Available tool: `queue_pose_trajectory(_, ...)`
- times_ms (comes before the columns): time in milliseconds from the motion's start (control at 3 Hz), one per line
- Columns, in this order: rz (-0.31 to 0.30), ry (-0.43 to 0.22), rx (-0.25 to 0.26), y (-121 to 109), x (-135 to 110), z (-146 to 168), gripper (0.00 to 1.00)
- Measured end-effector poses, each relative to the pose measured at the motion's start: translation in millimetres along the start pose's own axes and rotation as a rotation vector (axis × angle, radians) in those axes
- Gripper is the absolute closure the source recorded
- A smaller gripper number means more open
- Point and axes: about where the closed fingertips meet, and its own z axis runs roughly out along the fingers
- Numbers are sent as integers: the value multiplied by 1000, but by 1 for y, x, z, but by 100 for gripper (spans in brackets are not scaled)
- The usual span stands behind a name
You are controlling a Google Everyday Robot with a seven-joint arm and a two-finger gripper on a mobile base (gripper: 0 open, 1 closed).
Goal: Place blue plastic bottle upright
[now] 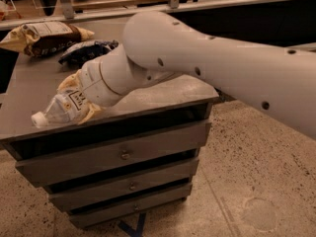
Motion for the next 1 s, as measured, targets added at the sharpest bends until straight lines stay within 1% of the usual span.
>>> queue_pose_trajectory(333,-60,73,134,-10,-1,-10,100)
queue_pose_trajectory(667,-61,101,339,-52,13,-22,100)
queue_pose_trajectory(1000,-106,139,402,-65,17,-26,100)
